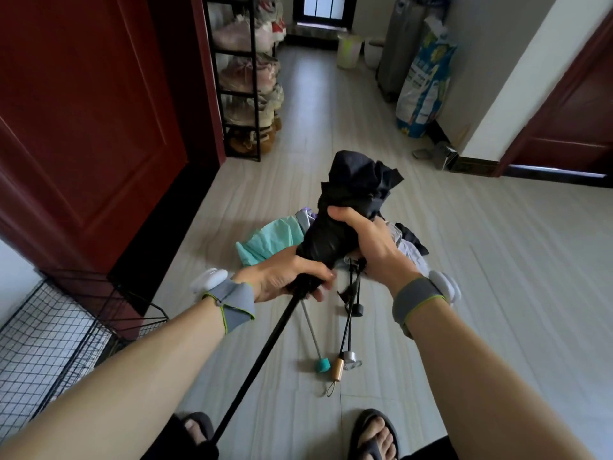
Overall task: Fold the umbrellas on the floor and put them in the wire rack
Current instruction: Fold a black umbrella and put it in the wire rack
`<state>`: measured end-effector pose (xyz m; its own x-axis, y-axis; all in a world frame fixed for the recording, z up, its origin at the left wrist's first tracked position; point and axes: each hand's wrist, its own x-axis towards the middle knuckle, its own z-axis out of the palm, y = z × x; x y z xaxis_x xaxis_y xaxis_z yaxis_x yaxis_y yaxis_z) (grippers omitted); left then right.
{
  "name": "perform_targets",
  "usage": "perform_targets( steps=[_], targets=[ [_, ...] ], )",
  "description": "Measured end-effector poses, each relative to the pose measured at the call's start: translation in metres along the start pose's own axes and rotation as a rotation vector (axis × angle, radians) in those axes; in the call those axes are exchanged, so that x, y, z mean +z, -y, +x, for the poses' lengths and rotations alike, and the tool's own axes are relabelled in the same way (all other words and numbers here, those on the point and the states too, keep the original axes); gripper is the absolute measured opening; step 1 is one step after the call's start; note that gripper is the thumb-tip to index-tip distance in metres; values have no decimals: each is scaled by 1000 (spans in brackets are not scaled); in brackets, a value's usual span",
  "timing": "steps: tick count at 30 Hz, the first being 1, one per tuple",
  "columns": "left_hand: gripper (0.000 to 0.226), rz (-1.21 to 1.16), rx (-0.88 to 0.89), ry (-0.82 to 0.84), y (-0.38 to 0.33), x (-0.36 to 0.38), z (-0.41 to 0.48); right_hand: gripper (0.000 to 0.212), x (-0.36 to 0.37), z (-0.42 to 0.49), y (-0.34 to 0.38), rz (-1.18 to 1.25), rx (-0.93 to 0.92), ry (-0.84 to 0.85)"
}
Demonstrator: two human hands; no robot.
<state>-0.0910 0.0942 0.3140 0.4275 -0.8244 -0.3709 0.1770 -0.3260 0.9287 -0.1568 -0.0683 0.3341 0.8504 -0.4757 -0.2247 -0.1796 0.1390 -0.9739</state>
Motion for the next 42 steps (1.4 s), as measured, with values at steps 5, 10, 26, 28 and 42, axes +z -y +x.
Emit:
perform_targets(
  steps=[5, 10, 26, 28, 42],
  targets=[
    [22, 483, 47, -534, 21, 16, 25, 61, 2, 7, -2, -312, -48, -165],
    [26, 936, 103, -806, 34, 37, 30, 59, 17, 1, -3, -443, 50, -287],
    [11, -182, -67, 9, 4, 36, 10, 45, -4, 0, 7, -15, 43, -28],
    [16, -1, -8, -163, 7, 42, 18, 30, -6, -1, 7, 12, -25, -137],
    [57, 1163, 137, -720, 27, 61, 30, 30, -2, 8, 3, -209, -89, -465]
  ],
)
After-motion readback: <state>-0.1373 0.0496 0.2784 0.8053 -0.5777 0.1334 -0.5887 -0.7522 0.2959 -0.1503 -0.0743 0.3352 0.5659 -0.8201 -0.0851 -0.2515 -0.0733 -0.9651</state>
